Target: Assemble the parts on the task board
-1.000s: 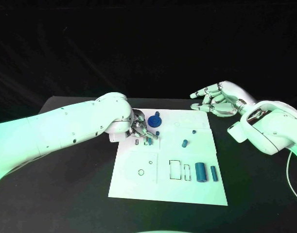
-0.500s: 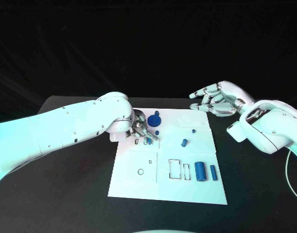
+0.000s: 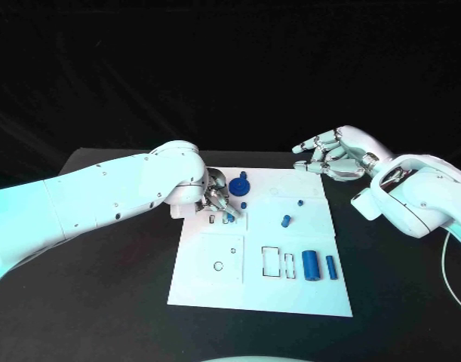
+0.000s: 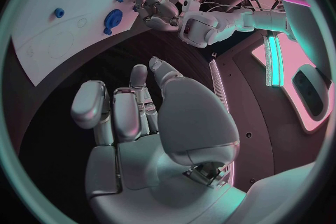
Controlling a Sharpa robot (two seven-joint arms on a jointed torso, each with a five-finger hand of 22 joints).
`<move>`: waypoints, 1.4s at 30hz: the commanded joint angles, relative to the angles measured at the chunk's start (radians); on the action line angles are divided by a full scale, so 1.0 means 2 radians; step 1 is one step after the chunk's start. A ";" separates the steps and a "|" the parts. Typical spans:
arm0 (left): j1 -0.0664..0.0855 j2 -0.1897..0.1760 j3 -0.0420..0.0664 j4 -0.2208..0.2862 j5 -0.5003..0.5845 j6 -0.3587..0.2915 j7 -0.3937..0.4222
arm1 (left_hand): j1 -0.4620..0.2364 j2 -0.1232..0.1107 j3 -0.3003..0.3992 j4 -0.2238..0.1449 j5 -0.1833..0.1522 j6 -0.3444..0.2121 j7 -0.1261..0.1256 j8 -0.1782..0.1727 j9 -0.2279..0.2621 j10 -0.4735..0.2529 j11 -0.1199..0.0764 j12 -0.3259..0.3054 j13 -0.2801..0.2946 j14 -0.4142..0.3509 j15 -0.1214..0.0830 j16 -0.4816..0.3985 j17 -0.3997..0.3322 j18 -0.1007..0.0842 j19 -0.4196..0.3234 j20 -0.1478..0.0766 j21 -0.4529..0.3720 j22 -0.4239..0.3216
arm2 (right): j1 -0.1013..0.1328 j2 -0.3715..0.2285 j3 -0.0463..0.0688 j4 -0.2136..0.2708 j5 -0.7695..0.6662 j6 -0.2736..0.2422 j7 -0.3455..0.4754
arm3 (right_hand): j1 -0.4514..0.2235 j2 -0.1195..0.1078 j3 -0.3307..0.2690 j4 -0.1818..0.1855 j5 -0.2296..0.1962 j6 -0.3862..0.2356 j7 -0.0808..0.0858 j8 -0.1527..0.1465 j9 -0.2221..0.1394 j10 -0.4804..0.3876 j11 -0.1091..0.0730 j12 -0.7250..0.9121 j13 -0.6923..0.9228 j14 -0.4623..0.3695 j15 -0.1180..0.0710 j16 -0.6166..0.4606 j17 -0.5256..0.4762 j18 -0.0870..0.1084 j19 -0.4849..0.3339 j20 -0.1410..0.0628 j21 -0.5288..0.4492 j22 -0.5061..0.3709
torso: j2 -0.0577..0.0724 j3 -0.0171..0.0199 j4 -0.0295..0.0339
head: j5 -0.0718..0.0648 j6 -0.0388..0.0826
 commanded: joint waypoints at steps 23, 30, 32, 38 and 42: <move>-0.002 -0.028 -0.002 0.022 0.014 -0.031 0.003 | -0.067 -0.136 0.377 -0.052 0.032 -0.006 0.006 0.002 0.042 0.007 0.003 -0.013 -0.008 0.052 0.001 0.001 0.131 -0.008 0.001 0.000 0.001 0.011 | -0.001 0.004 0.000 -0.006 -0.003 0.014 -0.002 | 0.004 0.000 0.004 -0.001 0.003 0.001 0.001 0.002 -0.001 -0.004 0.000 -0.005 -0.004 0.009 0.000 -0.003 -0.002 0.006 -0.005 -0.001 -0.005 -0.005 | 0.000 0.0001 0.0011 | 0.003 -0.003; -0.002 -0.027 -0.002 0.021 0.000 -0.030 0.002 | -0.069 -0.136 0.380 -0.054 0.032 -0.006 0.006 0.003 0.043 0.006 0.003 -0.015 -0.011 0.052 0.001 0.001 0.131 -0.008 0.001 0.000 0.001 0.011 | -0.001 0.005 0.000 -0.006 -0.001 0.016 -0.001 | 0.003 0.000 0.004 -0.001 0.003 0.001 0.002 0.002 -0.001 -0.005 0.000 -0.006 -0.005 0.009 0.000 -0.003 -0.002 0.007 -0.006 -0.001 -0.006 -0.007 | 0.000 0.0001 -0.0002 | 0.005 -0.004; -0.003 -0.026 -0.002 0.021 -0.006 -0.030 0.002 | -0.070 -0.136 0.381 -0.055 0.032 -0.006 0.006 0.003 0.044 0.006 0.003 -0.015 -0.011 0.052 0.001 0.001 0.131 -0.008 0.002 0.000 0.002 0.012 | -0.001 0.005 0.000 -0.007 0.000 0.016 -0.001 | 0.003 0.000 0.003 -0.001 0.003 0.001 0.002 0.002 -0.001 -0.005 0.000 -0.006 -0.005 0.009 0.000 -0.003 -0.001 0.007 -0.006 -0.001 -0.006 -0.007 | 0.001 0.0001 -0.0005 | 0.005 -0.004; -0.005 -0.023 -0.002 0.019 -0.018 -0.028 0.001 | -0.071 -0.136 0.383 -0.056 0.032 -0.007 0.006 0.003 0.044 0.007 0.003 -0.014 -0.010 0.052 0.001 0.001 0.131 -0.008 0.002 0.000 0.002 0.012 | -0.001 0.006 0.000 -0.007 0.001 0.018 -0.001 | 0.003 0.000 0.003 -0.001 0.003 0.001 0.002 0.002 -0.001 -0.005 0.000 -0.006 -0.005 0.009 0.000 -0.003 -0.001 0.007 -0.006 -0.001 -0.006 -0.007 | 0.001 -0.0002 0.0000 | 0.004 -0.005; -0.005 -0.020 -0.002 0.018 -0.028 -0.021 -0.001 | -0.072 -0.136 0.384 -0.057 0.032 -0.007 0.006 0.004 0.045 0.007 0.003 -0.013 -0.009 0.052 0.000 0.001 0.131 -0.008 0.002 0.000 0.002 0.013 | -0.001 0.006 0.000 -0.007 0.001 0.019 0.000 | 0.003 0.000 0.003 -0.001 0.003 0.001 0.002 0.002 -0.001 -0.005 0.000 -0.006 -0.005 0.009 0.000 -0.003 -0.001 0.007 -0.006 -0.001 -0.006 -0.007 | 0.001 -0.0002 0.0000 | 0.004 -0.006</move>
